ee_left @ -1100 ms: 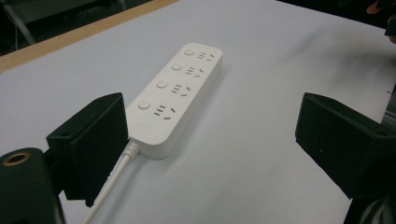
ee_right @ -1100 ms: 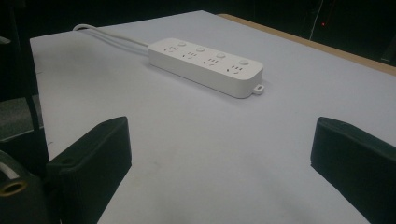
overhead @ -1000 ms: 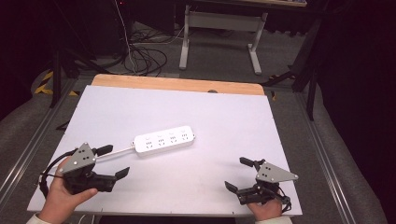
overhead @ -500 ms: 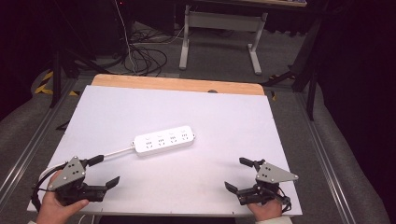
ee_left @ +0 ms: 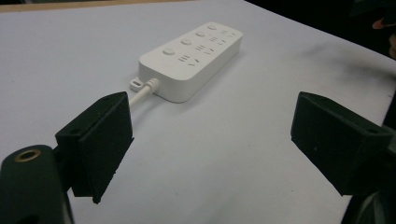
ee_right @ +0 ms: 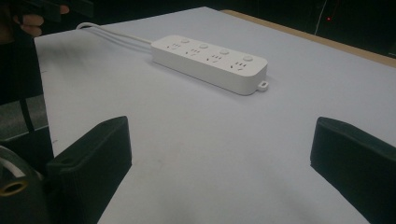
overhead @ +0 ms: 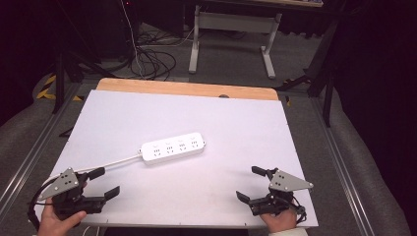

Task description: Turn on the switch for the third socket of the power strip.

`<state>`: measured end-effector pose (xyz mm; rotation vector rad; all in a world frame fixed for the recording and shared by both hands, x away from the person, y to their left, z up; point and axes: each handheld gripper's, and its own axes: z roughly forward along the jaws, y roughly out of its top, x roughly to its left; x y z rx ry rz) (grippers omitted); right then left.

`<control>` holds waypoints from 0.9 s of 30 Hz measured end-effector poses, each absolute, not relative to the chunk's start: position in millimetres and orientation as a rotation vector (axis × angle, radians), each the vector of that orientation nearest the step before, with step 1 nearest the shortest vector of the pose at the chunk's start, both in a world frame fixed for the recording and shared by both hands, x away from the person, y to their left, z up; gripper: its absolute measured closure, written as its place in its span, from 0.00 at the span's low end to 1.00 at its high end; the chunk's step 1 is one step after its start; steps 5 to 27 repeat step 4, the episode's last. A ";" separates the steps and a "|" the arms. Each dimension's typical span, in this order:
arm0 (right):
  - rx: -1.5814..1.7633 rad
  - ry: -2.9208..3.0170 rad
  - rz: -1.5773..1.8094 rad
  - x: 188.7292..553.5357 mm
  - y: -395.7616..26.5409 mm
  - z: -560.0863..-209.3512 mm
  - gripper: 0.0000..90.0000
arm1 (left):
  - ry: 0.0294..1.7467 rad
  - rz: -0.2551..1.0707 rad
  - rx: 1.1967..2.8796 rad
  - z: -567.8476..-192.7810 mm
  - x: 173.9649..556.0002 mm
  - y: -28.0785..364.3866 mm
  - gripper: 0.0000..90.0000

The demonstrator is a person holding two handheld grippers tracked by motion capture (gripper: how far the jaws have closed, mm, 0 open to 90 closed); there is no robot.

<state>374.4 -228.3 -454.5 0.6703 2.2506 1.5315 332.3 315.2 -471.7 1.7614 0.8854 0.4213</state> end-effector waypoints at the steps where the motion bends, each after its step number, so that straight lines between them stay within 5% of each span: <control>1: 0.670 2.252 1.532 374.4 -228.1 -454.6 0.06 | 0.880 0.438 1.774 -471.7 332.3 315.5 0.15; 27: 0.669 2.247 1.527 373.9 -227.6 -454.3 0.06 | 0.859 0.471 1.795 -471.1 331.2 313.0 0.15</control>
